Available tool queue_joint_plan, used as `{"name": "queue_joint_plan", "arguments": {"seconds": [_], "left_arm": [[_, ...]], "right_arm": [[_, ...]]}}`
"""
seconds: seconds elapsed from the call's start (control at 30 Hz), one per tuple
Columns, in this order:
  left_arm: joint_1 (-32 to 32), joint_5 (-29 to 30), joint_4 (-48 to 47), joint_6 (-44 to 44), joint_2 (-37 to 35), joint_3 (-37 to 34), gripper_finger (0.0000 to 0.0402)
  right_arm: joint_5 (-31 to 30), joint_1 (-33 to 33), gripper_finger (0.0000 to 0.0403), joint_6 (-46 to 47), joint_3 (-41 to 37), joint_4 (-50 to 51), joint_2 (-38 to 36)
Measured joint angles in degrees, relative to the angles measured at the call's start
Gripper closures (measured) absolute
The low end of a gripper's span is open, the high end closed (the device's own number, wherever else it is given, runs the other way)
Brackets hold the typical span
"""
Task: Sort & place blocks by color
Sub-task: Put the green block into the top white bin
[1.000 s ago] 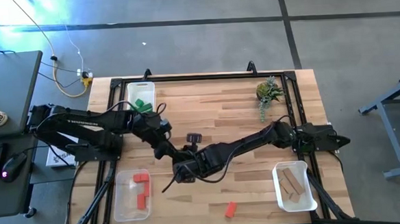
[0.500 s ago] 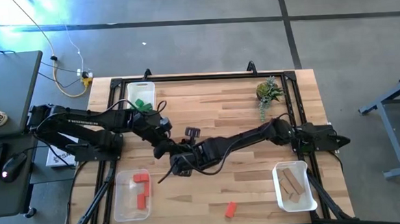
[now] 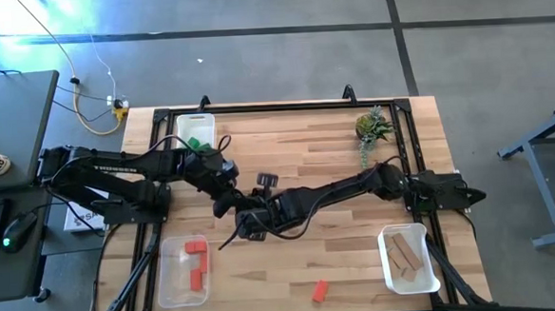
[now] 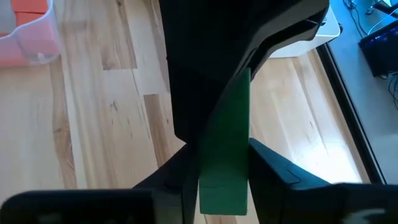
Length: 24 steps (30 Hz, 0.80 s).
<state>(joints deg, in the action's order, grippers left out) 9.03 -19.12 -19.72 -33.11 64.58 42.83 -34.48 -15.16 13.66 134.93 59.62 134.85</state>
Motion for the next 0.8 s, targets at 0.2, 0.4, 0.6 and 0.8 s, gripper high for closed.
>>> {"name": "queue_joint_plan", "arguments": {"seconds": [0.2, 0.4, 0.6, 0.8], "left_arm": [[1.6, 0.2, -0.6, 2.8, 0.0, 0.0, 0.0353], [5.1, 1.1, -3.5, 5.1, 0.0, 0.0, 0.0353], [9.2, 0.4, -4.1, 6.0, 0.0, 0.0, 0.0353], [14.7, 2.1, -6.3, 7.9, 0.0, 0.0, 0.0353]], "right_arm": [[0.7, 1.1, 0.0262, 1.9, 0.0, 0.3, -0.1], [3.8, 3.7, 0.0234, 4.0, 0.0, 0.3, -0.1], [7.5, 6.3, 0.0219, 1.8, 0.0, 1.2, -0.3], [8.1, 9.4, 0.0217, 3.9, 0.0, 5.4, -0.4]]}}
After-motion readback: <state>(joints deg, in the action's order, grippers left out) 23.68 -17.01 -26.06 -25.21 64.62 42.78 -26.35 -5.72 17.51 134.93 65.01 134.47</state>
